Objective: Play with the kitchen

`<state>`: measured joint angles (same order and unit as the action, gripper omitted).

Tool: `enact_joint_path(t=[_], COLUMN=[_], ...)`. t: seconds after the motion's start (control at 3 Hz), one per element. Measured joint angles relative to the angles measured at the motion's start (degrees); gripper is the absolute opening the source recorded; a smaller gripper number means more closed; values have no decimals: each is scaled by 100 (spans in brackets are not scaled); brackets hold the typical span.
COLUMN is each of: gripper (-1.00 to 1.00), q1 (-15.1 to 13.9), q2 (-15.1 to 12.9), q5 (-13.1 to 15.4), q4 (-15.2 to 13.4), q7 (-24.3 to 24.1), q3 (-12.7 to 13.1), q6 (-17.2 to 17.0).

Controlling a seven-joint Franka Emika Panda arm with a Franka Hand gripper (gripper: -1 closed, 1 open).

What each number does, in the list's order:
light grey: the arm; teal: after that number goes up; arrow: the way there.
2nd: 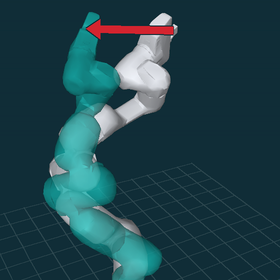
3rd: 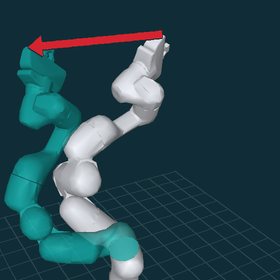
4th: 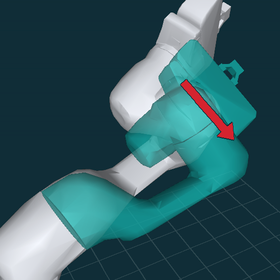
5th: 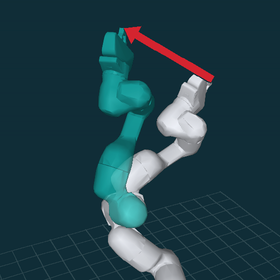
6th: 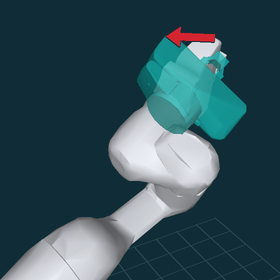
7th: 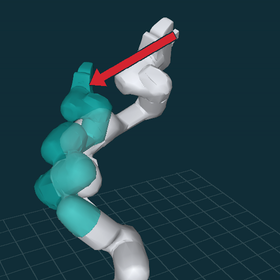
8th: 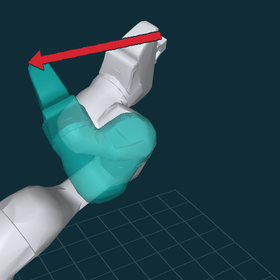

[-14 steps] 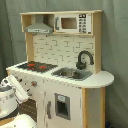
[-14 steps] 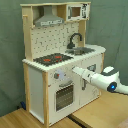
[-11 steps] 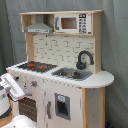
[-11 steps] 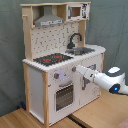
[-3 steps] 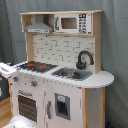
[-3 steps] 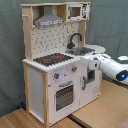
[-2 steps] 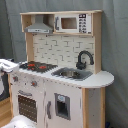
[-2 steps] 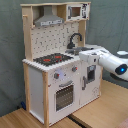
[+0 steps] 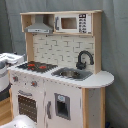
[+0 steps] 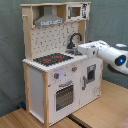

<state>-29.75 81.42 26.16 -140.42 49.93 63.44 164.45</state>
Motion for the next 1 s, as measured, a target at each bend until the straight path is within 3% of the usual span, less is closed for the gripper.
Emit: enact_joint_path(t=[0.67, 1.0], gripper=[100, 100], q1=[-570, -825], q2=[-307, -485], q5=[1, 1], q4=[166, 273], q7=[655, 917], q3=[-359, -417], q6=[837, 1291])
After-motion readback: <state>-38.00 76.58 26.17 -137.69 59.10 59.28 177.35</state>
